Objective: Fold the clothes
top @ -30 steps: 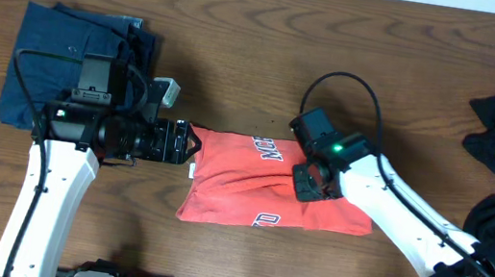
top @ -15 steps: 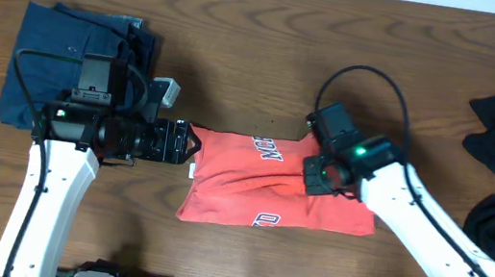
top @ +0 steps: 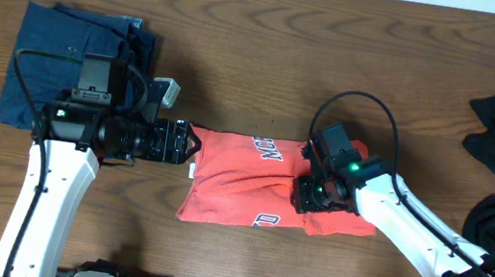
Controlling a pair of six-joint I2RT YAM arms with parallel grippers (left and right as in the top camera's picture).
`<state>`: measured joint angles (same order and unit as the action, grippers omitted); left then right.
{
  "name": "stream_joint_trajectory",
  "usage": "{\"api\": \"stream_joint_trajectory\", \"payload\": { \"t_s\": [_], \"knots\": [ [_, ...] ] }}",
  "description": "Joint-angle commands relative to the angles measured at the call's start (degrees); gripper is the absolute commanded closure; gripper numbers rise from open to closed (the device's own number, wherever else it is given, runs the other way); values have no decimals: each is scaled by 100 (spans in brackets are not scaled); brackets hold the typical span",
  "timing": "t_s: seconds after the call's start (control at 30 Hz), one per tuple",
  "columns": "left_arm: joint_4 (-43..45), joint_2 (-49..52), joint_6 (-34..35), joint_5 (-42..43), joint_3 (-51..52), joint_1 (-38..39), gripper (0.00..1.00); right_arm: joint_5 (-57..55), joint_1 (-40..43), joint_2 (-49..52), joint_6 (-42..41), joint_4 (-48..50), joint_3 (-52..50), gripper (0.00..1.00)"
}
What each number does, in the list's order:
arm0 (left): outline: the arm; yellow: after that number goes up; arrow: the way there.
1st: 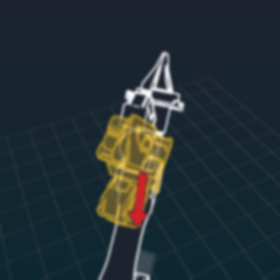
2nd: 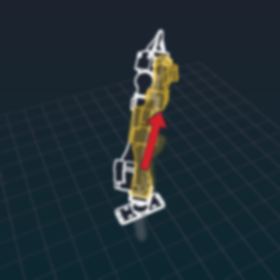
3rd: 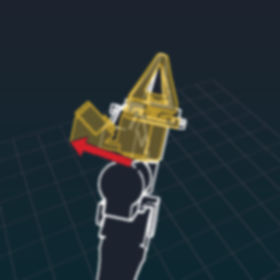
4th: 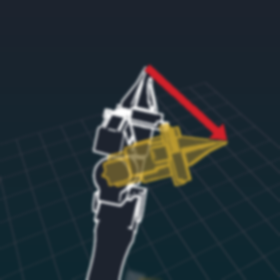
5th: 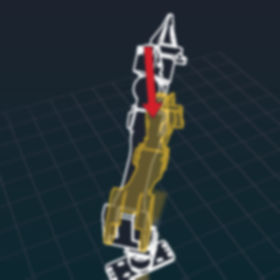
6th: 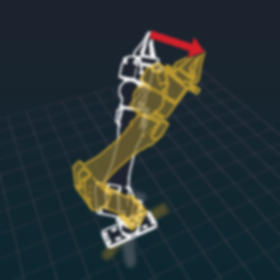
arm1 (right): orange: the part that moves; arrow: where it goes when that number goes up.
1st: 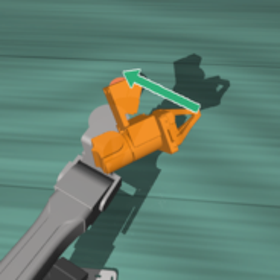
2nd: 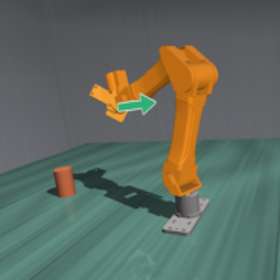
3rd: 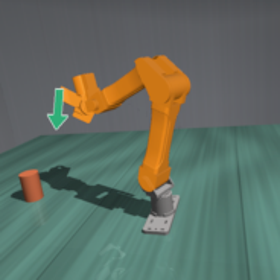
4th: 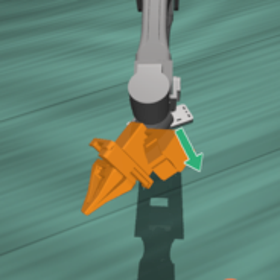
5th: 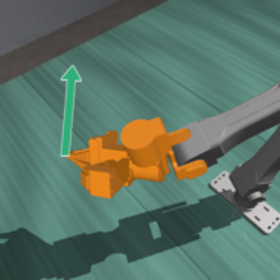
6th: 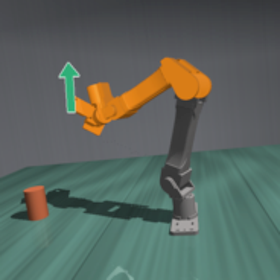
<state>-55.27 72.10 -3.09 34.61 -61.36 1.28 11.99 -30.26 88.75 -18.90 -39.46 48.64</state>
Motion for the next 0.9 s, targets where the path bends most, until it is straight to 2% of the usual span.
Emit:
{"api": "stream_joint_trajectory", "payload": {
  "t_s": [0.0, 0.27, 0.37, 0.4, 0.43, 0.5, 0.6, 0.87],
  "knots": [
    [-17, -50, -76, 96, -46, -17, 21, 278, 83, -127, 317, -105, 195, 45],
    [-28, -50, -79, 96, -46, -20, 21, 142, 623, -916, 330, -949, 326, 42],
    [-33, -50, -76, 96, -46, -17, 21, -59, 684, -975, 328, -1226, 299, 49],
    [-33, -50, -79, 96, -46, -20, 21, -127, 680, -957, 328, -1279, 249, 58],
    [-33, -50, -76, 96, -46, -17, 21, -138, 660, -944, 326, -1285, 179, 77],
    [-33, -50, -79, 96, -46, -20, 21, -116, 623, -907, 166, -1209, -15, 98],
    [-28, -50, -79, 96, -46, -20, 21, 66, 461, -824, -111, -772, -376, 99],
    [-13, -50, -76, 96, -46, -17, 21, 990, 216, -111, -1556, 999, -789, 99]
  ]
}}
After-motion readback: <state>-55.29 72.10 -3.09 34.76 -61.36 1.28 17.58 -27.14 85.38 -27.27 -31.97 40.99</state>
